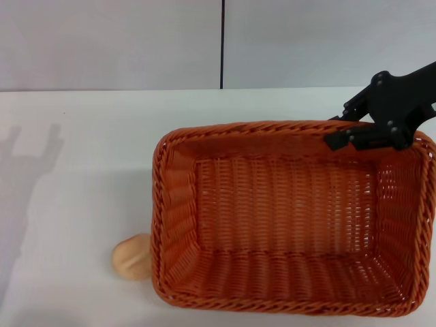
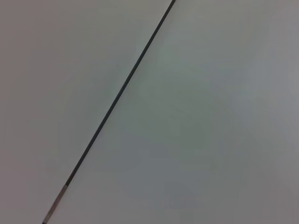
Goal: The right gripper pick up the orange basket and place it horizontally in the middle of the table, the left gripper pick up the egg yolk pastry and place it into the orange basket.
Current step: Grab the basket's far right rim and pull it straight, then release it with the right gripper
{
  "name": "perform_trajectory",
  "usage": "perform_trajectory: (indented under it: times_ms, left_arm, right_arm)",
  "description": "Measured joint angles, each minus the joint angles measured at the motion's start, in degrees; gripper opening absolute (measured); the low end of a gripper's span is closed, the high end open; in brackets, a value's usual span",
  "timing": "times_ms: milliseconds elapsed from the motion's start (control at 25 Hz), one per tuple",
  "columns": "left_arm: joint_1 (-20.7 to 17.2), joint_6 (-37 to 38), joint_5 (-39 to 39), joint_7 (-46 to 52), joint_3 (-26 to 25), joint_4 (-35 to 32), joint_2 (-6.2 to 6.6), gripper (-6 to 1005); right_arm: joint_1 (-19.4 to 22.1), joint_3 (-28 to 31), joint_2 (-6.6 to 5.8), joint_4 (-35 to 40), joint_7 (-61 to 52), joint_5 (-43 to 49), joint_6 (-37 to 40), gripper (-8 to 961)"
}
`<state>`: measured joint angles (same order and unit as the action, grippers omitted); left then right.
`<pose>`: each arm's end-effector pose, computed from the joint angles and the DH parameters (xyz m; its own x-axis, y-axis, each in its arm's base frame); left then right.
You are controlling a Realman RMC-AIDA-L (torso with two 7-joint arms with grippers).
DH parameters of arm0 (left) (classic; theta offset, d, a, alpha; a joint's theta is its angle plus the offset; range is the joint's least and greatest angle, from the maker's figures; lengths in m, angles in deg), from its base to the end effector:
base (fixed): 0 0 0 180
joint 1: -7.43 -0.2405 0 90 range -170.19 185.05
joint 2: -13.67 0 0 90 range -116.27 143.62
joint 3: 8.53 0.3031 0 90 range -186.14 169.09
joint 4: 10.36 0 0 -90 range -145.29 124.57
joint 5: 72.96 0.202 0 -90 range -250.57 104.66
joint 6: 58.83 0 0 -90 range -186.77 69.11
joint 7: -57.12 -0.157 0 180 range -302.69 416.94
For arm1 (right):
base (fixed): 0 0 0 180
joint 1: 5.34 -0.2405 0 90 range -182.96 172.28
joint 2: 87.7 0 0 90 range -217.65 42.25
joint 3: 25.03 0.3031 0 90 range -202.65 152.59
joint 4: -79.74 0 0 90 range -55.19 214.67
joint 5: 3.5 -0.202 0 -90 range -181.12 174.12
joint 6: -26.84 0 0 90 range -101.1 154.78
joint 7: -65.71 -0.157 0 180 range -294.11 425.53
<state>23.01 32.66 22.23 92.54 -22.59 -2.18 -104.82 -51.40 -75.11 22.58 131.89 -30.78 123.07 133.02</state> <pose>-0.3759 0.2729 0.0008 0.2655 -0.2163 0.9396 0.9376 -0.1693 -0.3039 0.2006 0.3973 0.0321 0.9806 -0.1765 -0.0855 -0.1749 -0.9843 0.0254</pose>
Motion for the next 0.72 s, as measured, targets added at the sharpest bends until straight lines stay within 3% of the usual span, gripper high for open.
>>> perform_trajectory:
  times_ms: [720]
  left_arm:
    - [-0.10,0.56,0.00,0.09,1.37,0.00,0.11,843]
  right_arm:
    - [-0.04,-0.56,1.50,-1.77,1.10,0.74,-2.09,165]
